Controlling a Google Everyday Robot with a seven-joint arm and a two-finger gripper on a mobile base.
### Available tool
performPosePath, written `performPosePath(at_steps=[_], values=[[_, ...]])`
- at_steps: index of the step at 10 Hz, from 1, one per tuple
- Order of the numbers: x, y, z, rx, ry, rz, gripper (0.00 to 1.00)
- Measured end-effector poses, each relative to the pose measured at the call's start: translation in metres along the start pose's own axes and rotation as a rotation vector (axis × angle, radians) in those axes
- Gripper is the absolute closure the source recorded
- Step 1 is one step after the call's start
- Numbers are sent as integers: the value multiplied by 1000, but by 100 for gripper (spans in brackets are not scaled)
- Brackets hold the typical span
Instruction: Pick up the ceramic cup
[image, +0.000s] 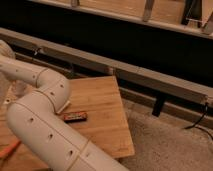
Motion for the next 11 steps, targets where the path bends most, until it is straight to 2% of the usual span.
performPosePath(at_steps=[3,5,6,9,11], values=[[6,-1,20,9,24,-19,35],[6,0,26,10,28,-27,35],[7,-1,30,12,33,-29,38],[10,-2,36,5,43,-35,69],[7,-2,34,-7,33,-41,87]])
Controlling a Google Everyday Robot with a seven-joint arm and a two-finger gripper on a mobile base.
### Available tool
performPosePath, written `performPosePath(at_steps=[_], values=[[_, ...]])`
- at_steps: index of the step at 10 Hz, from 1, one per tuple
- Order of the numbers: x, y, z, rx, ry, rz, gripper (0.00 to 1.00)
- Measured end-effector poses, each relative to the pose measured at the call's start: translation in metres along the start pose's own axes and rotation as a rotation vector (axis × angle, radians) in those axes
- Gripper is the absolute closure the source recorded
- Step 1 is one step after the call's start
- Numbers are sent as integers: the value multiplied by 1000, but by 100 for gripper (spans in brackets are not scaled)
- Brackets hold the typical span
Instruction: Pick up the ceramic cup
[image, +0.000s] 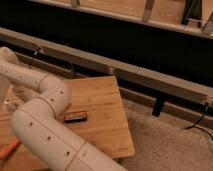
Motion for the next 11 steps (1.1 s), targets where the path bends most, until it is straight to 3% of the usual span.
performPosePath(at_steps=[1,2,9,11], values=[[-4,1,-6,-7,-12,-7,97],[-6,2,-12,-12,-20,-14,100],[-3,-34,-59,16,-10,33,100],[0,-52,-84,26,-7,56,100]])
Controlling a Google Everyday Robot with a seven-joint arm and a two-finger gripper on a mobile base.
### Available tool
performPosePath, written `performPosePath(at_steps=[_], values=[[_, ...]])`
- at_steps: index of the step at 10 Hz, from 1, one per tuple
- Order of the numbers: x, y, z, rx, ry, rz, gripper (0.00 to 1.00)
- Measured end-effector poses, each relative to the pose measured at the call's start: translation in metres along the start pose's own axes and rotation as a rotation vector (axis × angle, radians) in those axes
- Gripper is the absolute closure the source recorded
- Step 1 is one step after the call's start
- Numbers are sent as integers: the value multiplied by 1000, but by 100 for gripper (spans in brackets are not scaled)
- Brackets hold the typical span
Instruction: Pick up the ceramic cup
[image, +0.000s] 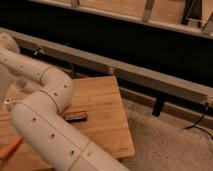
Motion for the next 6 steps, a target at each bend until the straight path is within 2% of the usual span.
performPosePath(at_steps=[3,6], values=[[6,-29,-53,-1,-3,17,100],[21,-57,-84,28,6,10,100]])
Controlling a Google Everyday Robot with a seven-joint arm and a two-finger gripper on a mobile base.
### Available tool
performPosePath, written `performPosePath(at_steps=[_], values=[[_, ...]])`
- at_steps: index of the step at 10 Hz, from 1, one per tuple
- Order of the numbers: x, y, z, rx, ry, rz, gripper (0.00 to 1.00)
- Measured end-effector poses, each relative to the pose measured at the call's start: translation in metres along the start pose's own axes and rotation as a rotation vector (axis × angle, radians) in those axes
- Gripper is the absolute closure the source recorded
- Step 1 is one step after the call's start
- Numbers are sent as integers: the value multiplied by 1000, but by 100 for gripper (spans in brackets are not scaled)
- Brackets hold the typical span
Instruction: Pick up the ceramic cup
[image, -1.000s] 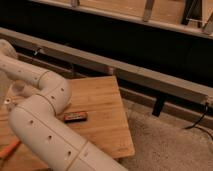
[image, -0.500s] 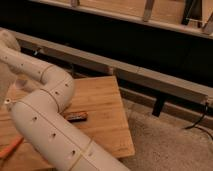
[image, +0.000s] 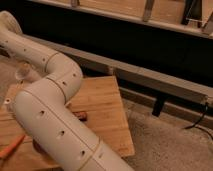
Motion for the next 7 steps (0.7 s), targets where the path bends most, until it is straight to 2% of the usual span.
performPosePath(at_steps=[3,5,7], values=[[34,-23,-13,16,21,25,100],[76,-38,-13,25,48,71,100],[116,-53,-5,29,89,137,100]])
